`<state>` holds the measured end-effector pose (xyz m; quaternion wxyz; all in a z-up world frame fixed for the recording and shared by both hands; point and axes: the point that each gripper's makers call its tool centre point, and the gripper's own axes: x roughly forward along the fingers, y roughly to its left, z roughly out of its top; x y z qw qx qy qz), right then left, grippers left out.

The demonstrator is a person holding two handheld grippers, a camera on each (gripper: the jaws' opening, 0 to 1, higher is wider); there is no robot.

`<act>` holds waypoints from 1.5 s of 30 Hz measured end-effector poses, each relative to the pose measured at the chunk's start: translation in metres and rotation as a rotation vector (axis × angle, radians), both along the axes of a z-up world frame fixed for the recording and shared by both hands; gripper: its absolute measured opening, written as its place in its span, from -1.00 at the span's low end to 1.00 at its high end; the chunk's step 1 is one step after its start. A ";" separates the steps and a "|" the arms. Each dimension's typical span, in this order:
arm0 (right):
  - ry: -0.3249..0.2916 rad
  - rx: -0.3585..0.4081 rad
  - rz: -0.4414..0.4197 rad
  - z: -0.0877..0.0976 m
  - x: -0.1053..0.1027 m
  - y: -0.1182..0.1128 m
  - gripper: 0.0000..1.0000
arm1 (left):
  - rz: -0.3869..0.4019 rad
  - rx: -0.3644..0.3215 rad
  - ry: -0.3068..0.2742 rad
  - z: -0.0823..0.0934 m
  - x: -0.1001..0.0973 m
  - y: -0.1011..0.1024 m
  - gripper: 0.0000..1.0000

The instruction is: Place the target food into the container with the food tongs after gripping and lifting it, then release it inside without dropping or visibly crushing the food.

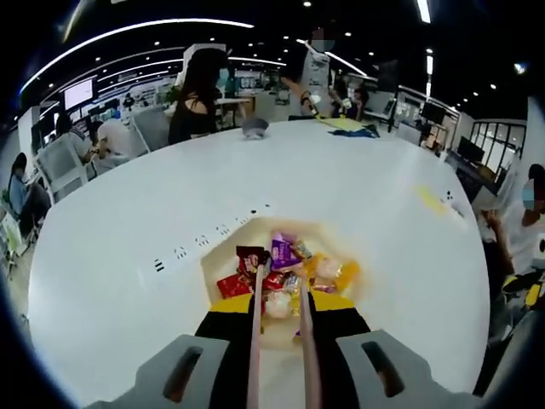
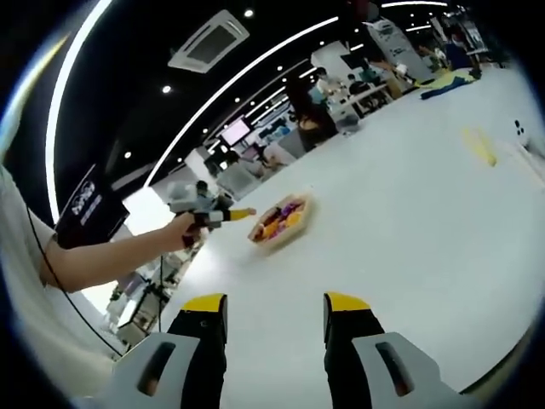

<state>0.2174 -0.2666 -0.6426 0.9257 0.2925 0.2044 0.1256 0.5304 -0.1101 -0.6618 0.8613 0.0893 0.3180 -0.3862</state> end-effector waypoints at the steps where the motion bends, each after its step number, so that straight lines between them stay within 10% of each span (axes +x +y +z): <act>1: -0.002 0.001 0.009 0.000 0.001 0.002 -0.10 | 0.000 -0.002 0.001 0.000 -0.003 0.000 -0.57; 27: -0.036 0.040 0.052 0.006 0.021 0.016 -0.10 | 0.006 -0.078 -0.010 0.026 -0.044 0.012 -0.56; 45: -0.039 -0.008 0.117 0.003 0.030 0.027 -0.12 | 0.028 -0.212 -0.077 0.087 -0.062 0.016 -0.56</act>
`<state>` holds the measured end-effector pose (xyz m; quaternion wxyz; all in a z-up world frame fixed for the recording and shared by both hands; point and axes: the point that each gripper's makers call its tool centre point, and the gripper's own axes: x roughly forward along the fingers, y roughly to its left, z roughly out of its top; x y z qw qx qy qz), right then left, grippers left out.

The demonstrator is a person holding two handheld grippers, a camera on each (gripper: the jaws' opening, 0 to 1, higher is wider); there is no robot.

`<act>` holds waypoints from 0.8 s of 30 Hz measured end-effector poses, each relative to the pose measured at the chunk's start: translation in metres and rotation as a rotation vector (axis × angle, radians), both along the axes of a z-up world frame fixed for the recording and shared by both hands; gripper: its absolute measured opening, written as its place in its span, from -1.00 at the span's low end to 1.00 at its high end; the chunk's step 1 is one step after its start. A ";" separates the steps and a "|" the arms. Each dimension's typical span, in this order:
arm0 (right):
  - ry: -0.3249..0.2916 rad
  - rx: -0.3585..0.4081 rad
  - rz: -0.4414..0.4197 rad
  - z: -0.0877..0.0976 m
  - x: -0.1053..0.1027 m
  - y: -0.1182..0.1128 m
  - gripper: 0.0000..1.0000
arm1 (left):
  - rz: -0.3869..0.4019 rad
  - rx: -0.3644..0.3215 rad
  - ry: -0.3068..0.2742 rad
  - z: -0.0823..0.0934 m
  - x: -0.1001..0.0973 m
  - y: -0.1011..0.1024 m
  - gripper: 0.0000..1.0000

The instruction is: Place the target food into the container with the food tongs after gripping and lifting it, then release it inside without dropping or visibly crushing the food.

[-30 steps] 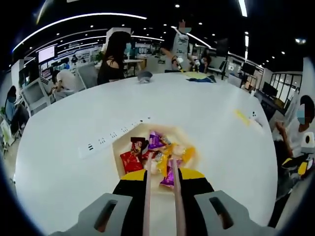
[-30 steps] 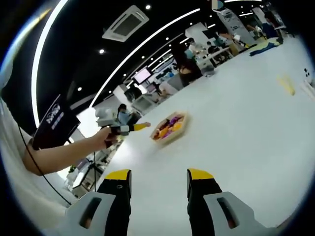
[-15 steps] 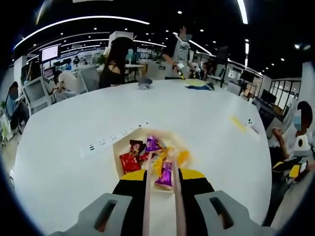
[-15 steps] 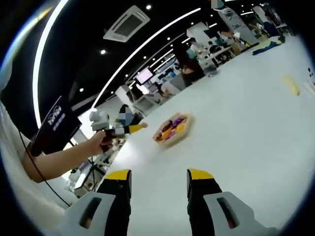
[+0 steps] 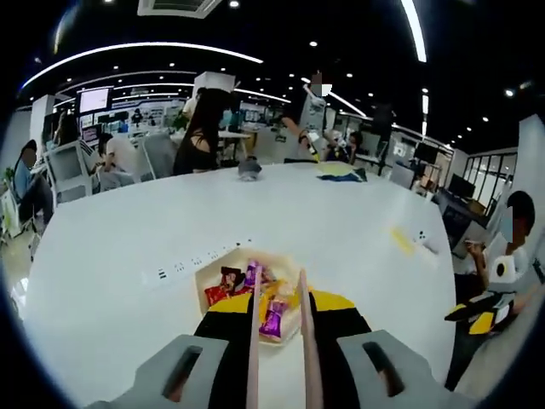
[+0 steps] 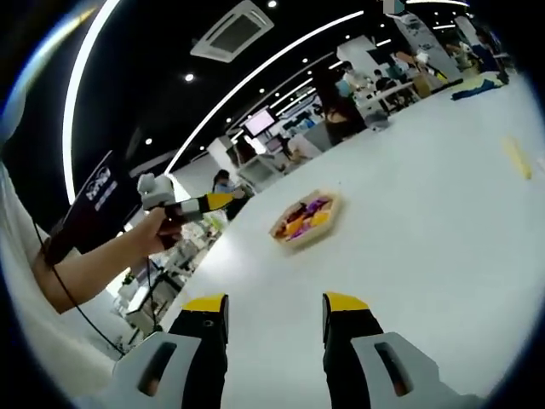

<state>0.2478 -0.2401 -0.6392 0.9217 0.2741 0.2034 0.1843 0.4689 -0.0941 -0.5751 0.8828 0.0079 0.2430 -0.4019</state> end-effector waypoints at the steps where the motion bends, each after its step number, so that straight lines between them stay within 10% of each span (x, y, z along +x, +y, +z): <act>1: 0.000 0.002 0.001 0.000 0.001 0.000 -0.13 | -0.001 -0.003 0.000 0.001 -0.001 0.000 -0.56; 24: -0.077 -0.115 0.227 0.014 0.000 0.034 -0.10 | 0.024 0.056 -0.130 0.035 -0.062 0.018 -0.55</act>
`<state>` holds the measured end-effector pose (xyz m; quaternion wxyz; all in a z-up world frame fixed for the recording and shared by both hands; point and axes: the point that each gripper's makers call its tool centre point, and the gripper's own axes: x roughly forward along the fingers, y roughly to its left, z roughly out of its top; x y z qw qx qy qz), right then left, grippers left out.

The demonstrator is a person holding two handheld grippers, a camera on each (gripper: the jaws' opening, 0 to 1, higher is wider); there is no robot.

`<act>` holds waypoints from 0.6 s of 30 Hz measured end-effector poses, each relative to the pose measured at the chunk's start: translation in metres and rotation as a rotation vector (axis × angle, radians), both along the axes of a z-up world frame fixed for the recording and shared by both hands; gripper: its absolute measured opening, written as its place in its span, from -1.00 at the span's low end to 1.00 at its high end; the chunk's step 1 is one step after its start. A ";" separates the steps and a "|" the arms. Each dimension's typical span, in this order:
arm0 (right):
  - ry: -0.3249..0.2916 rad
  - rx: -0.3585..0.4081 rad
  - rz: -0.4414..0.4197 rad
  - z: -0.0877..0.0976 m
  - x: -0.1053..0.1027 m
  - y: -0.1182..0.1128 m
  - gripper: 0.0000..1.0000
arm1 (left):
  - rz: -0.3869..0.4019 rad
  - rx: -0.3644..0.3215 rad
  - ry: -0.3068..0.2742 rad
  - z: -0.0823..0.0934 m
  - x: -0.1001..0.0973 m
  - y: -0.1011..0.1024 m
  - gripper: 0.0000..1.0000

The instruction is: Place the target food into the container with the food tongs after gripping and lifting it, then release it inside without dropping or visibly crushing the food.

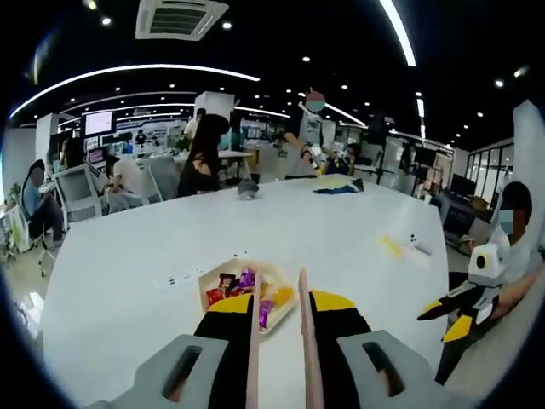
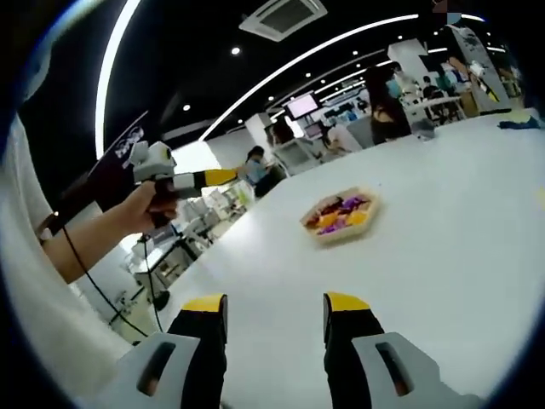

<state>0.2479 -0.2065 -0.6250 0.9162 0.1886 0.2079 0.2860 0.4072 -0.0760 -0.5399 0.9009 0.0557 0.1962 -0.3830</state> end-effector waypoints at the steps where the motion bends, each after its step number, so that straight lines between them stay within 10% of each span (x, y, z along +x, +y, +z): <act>1: -0.003 0.000 0.005 0.001 0.001 0.001 -0.10 | -0.002 -0.008 0.002 0.002 -0.004 -0.002 -0.55; 18: -0.035 0.030 0.077 0.041 0.011 0.006 -0.07 | 0.060 -0.162 0.065 0.013 -0.042 0.016 -0.55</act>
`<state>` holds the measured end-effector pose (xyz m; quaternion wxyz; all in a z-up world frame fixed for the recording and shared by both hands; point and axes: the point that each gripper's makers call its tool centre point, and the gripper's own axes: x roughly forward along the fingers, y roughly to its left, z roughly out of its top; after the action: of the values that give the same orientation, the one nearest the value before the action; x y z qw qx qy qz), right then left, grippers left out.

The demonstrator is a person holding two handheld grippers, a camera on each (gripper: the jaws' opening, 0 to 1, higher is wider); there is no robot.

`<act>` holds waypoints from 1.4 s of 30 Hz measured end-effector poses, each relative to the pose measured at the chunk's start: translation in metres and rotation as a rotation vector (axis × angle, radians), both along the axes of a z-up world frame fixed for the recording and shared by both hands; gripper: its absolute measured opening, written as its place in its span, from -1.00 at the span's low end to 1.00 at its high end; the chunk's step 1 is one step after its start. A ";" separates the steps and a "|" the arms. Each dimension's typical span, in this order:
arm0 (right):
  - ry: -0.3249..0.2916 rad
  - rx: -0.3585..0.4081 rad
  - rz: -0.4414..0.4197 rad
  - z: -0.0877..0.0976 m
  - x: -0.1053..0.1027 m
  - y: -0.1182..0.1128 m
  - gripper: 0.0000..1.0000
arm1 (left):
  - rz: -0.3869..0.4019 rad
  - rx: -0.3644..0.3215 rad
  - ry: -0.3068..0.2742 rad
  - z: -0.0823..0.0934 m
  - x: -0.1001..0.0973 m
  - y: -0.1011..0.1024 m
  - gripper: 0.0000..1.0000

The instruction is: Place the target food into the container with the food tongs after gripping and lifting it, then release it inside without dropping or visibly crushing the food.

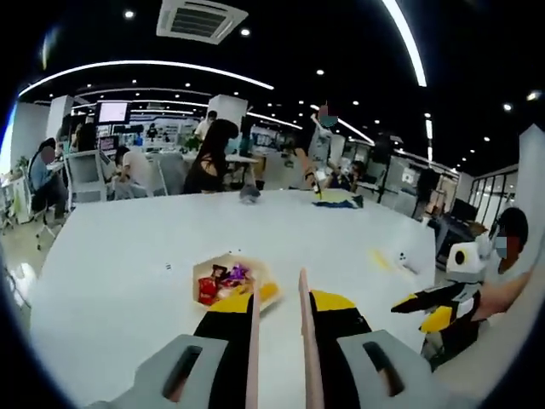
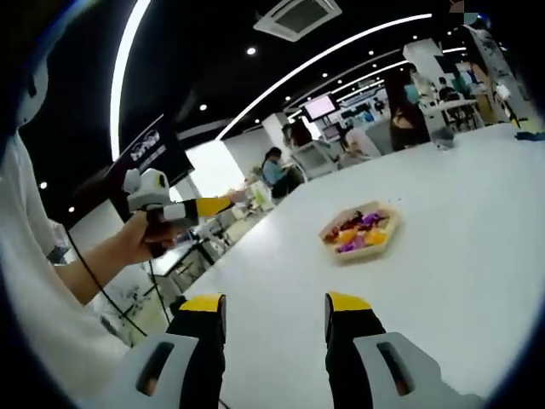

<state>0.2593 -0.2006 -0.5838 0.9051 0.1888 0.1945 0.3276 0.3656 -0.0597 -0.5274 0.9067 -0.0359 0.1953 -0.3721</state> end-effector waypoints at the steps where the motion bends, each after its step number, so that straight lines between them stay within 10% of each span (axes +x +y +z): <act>1: -0.004 0.000 0.006 0.002 0.001 0.001 -0.07 | 0.000 -0.005 0.003 0.000 -0.003 0.001 -0.55; 12: -0.018 -0.016 0.105 0.013 -0.002 0.021 -0.02 | -0.019 -0.113 0.071 -0.010 -0.027 -0.006 -0.55; 42: -0.064 -0.044 0.241 0.032 -0.013 0.042 0.11 | -0.280 -0.012 0.018 -0.023 -0.083 -0.029 -0.54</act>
<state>0.2462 -0.1583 -0.5519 0.8689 0.1337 0.1938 0.4354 0.2831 -0.0882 -0.5501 0.8439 -0.0169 0.2041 -0.4958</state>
